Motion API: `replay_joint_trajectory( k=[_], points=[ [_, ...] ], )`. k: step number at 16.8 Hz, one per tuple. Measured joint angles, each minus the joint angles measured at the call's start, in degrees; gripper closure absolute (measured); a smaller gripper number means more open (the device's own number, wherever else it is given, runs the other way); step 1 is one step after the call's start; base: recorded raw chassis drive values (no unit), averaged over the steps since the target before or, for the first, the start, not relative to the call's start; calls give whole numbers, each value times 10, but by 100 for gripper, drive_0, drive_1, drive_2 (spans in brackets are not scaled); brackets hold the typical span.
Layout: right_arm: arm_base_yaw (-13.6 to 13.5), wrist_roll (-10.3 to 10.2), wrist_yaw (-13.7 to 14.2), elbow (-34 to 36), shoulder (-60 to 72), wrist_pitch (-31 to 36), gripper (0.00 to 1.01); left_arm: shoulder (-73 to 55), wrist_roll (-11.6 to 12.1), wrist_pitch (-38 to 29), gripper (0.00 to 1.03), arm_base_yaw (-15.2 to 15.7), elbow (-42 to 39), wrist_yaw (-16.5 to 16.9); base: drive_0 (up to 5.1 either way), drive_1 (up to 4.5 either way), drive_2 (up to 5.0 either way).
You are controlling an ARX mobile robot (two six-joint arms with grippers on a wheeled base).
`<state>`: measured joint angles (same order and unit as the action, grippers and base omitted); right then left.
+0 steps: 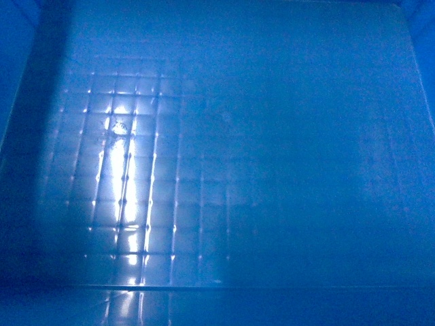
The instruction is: Place box next to blue box on left shelf
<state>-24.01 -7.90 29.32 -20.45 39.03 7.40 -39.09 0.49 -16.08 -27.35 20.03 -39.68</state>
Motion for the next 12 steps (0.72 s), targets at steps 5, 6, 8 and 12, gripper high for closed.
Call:
replay_joint_trajectory(
  k=[5, 6, 8, 12],
  points=[
    [0, 0, -1, 0, 0, -1, 84, 0, 0, 2, 83, 0, 0, 0, -493, 191, 289],
    [0, 0, 0, 0, 0, -1, 84, 0, 0, 2, 83, 0, 0, 0, -496, 250, 250],
    [0, 0, -1, 0, 0, -1, 84, 0, 0, 2, 83, 0, 0, 0, -496, 250, 250],
    [0, 0, 0, 0, 0, -1, 84, 1, 0, 2, 83, 0, 0, 0, -497, 249, 249]
  ],
)
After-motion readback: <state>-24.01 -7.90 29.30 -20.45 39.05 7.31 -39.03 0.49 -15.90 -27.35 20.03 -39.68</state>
